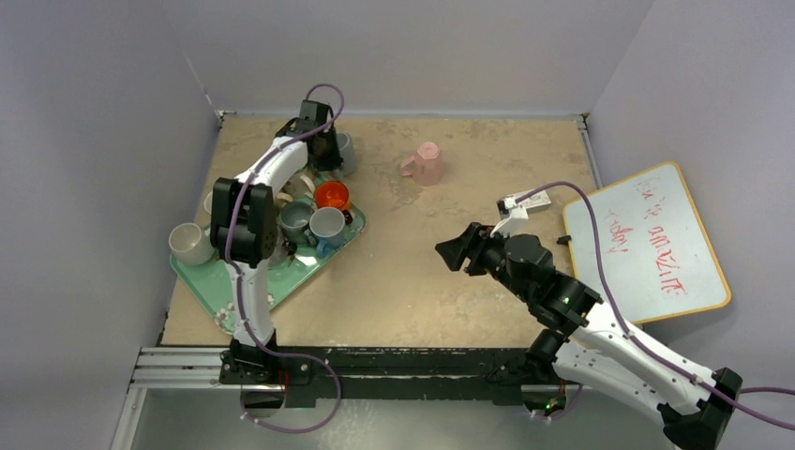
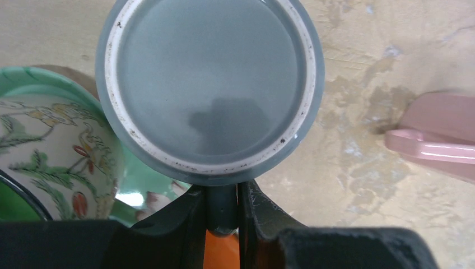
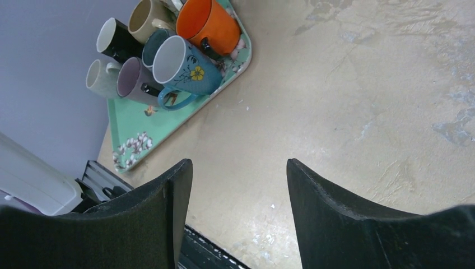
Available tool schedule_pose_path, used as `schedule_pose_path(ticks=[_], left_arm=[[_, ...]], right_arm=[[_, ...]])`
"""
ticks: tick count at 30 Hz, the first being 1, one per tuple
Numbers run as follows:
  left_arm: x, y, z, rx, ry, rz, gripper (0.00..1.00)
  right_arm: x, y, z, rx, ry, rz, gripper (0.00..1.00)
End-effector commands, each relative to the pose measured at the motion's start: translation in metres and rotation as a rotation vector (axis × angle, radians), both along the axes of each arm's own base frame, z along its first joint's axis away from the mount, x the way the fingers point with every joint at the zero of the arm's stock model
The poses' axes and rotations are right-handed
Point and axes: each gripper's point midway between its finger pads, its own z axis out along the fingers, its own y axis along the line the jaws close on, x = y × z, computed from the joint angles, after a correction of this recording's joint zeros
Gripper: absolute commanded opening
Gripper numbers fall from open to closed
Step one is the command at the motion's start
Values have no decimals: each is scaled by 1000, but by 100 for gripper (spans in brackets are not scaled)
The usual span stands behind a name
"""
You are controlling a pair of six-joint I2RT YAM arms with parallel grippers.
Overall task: Turn the mug right side up
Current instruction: Turn over the cup at the center of the board.
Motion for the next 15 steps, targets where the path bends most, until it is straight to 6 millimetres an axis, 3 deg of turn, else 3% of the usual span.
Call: schedule_pose_path(ticks=[1, 6, 15], left_arm=[[10, -29, 72, -178, -177, -14, 0], [2, -40, 72, -246, -156, -19, 0], [-13, -64, 79, -423, -128, -29, 0]], right_arm=[[0, -3, 6, 47, 5, -34, 65], [-3, 3, -5, 90, 46, -25, 65], [0, 13, 0, 118, 20, 5, 65]])
